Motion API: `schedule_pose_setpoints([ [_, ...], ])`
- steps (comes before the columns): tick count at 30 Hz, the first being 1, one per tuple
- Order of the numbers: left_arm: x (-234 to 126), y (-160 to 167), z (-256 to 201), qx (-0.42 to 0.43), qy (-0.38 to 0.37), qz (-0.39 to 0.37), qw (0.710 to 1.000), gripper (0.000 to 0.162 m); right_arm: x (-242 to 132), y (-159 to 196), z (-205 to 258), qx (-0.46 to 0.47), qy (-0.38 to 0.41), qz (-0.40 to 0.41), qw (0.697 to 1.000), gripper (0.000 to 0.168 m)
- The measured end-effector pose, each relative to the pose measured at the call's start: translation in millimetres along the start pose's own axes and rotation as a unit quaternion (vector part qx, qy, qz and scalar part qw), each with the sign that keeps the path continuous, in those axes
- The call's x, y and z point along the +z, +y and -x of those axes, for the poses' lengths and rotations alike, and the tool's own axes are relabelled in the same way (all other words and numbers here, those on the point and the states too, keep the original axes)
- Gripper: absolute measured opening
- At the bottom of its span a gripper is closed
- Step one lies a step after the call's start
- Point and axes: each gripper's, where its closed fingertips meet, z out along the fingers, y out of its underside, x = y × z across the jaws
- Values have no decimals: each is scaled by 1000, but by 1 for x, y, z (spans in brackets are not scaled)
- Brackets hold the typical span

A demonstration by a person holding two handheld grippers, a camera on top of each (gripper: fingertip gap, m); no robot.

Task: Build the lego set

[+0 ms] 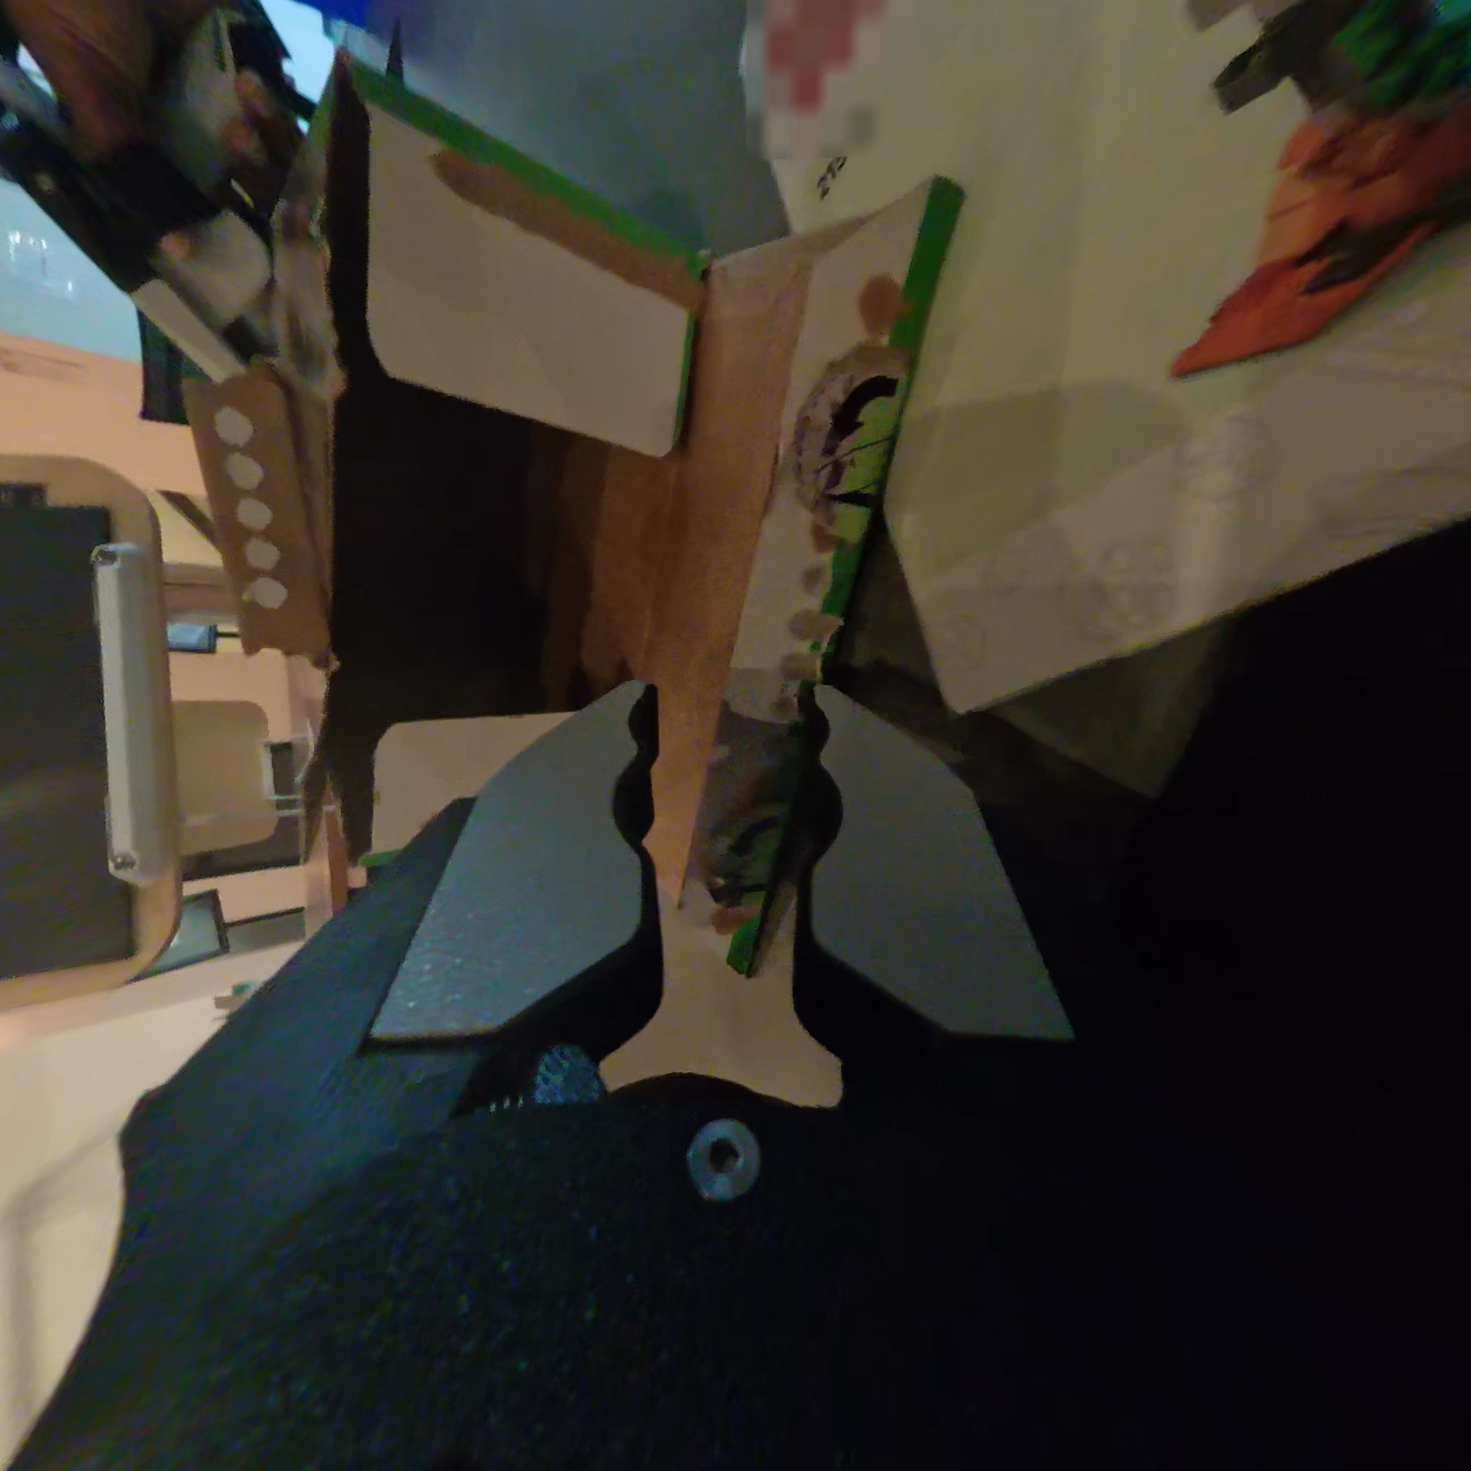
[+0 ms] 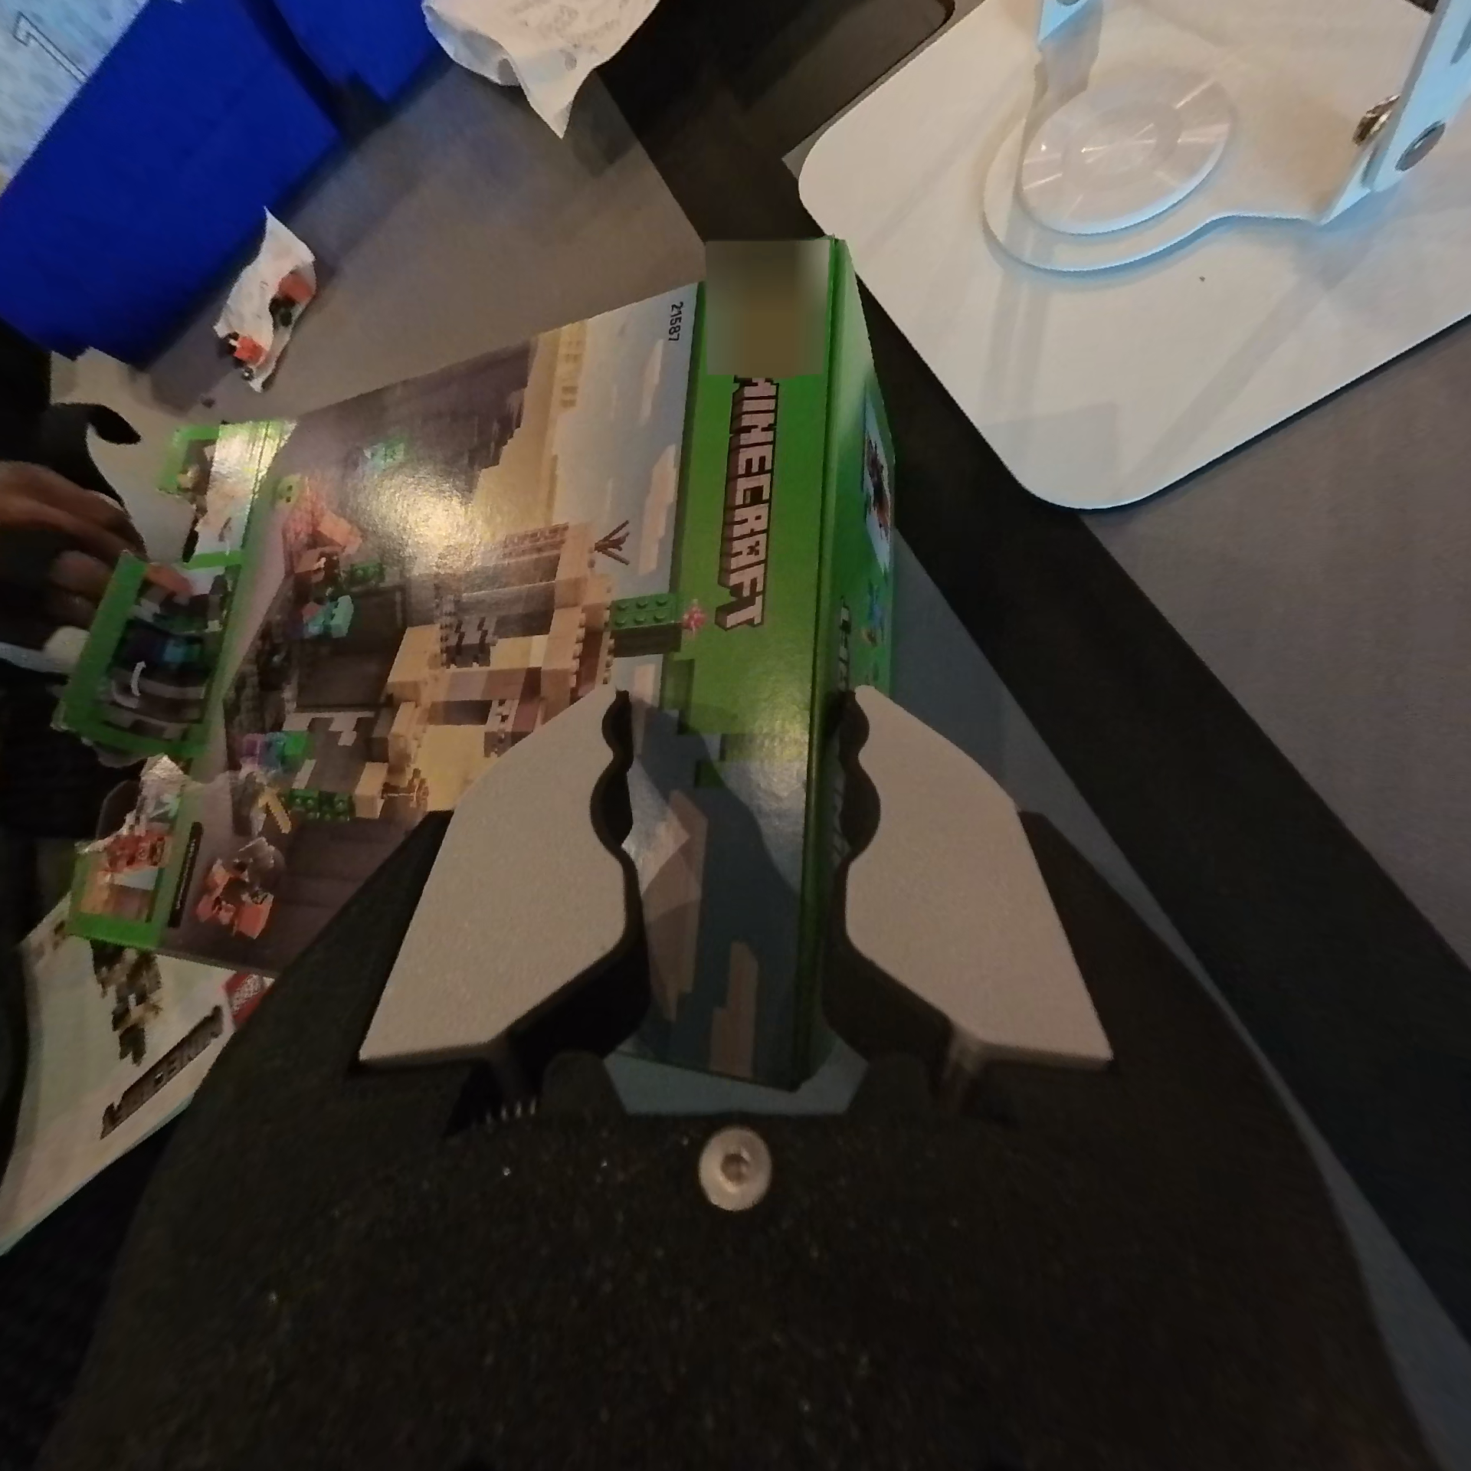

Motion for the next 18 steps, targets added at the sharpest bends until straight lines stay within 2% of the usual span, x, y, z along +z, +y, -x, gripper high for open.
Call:
schedule_pose_setpoints([
  [5,-6,-3,1,17,-20,-6,1000,29,0,0,0,1,0,-2,1000,51],
  [11,-12,-2,-8,3,-7,-12,1000,24,0,0,0,2,-1,-2,1000,51],
  [18,-28,-18,-12,23,21,-58,998,20,0,0,1,6,0,-6,1000,51],
])
